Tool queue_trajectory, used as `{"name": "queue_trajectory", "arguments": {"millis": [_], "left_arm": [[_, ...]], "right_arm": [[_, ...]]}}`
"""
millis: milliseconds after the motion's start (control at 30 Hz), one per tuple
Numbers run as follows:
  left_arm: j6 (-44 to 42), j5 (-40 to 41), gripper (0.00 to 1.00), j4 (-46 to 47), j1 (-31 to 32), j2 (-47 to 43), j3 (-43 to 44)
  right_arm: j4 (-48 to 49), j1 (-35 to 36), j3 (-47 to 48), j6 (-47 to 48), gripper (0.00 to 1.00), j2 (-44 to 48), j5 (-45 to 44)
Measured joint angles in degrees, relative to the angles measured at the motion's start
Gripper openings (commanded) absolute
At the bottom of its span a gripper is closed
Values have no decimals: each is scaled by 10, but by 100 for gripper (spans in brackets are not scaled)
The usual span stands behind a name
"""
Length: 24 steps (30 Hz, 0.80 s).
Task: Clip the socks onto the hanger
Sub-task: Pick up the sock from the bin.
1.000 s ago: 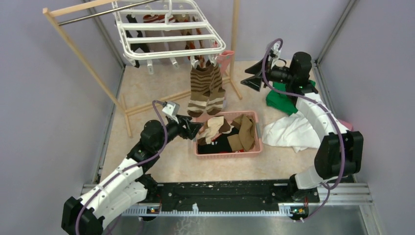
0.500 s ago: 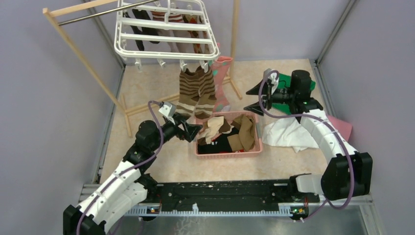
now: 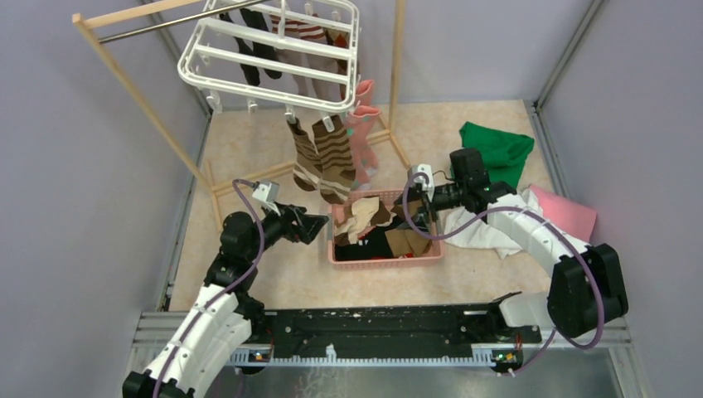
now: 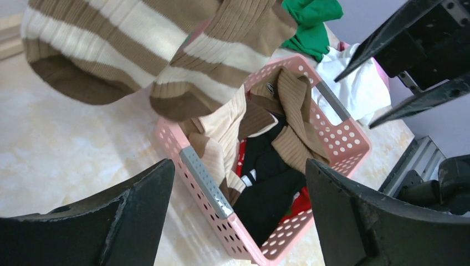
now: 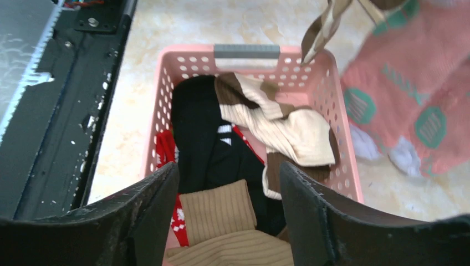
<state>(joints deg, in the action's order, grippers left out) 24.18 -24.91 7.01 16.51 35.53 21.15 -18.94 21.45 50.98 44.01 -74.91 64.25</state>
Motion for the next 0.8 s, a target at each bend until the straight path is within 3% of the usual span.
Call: {"name": "queue_trajectory", "arguments": {"millis": [167,367,800], "left_arm": [[19,-1,94,-3,0,-45,-29],[46,18,94,8,-1,-90,-63],[51,30,93,25,-2,-85,-67]], "right_arm": [[-11,3,2,-13,52,-28,-59],[-28,3,5,-25,52,-44,-98],[-31,3,28,-46,53,-45,-89]]}}
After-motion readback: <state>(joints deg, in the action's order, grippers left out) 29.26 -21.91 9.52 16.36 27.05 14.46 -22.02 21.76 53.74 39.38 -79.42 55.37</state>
